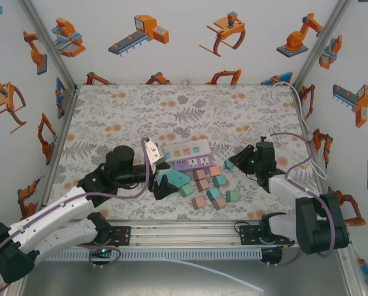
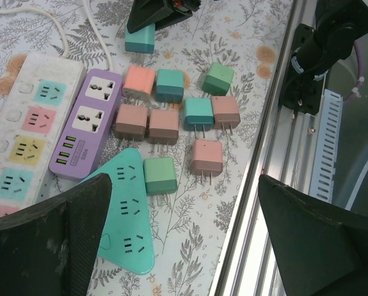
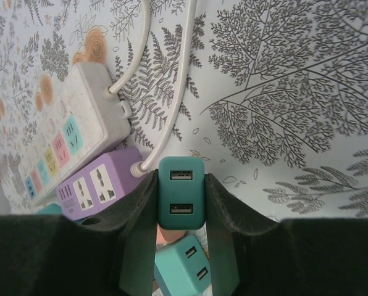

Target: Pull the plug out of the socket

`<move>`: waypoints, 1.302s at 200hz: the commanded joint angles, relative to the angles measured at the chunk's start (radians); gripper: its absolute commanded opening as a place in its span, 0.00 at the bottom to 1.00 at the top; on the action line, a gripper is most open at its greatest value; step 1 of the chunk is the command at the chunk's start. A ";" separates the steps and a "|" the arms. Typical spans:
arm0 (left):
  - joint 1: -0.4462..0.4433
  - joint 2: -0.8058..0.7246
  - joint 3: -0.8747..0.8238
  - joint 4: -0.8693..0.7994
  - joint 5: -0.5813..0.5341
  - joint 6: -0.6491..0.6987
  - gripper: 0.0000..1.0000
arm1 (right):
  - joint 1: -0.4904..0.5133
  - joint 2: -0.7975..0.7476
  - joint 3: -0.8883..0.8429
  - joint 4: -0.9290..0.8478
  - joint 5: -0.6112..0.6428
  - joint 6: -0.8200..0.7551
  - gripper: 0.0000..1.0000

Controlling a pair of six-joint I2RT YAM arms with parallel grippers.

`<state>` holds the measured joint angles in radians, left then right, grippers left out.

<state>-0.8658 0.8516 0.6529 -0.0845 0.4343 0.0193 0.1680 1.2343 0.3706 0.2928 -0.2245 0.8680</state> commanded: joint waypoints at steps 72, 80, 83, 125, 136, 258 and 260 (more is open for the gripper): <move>-0.007 0.001 0.023 0.044 -0.029 0.035 1.00 | -0.001 0.123 -0.074 0.214 -0.104 0.080 0.42; -0.007 0.006 0.026 0.047 -0.030 0.035 1.00 | 0.001 0.115 -0.084 0.210 -0.099 0.081 0.43; -0.007 0.009 0.027 0.047 -0.032 0.036 1.00 | 0.001 0.112 -0.087 0.207 -0.097 0.079 0.44; -0.007 0.028 0.032 0.071 -0.031 0.025 0.99 | 0.025 0.042 -0.088 0.103 -0.055 0.020 0.52; -0.007 0.030 0.033 0.072 -0.030 0.027 0.99 | 0.026 0.015 -0.087 0.073 -0.039 0.014 0.53; -0.004 -0.067 -0.013 0.084 -0.436 -0.014 0.97 | 0.064 -0.260 0.145 -0.210 0.396 -0.375 0.65; -0.003 -0.068 -0.015 0.085 -0.455 -0.017 0.97 | 0.064 -0.258 0.149 -0.208 0.410 -0.384 0.66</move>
<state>-0.8700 0.8131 0.6525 -0.0223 0.2031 0.0288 0.2260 0.9806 0.4587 0.0971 -0.0223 0.6529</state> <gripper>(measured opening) 0.973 0.631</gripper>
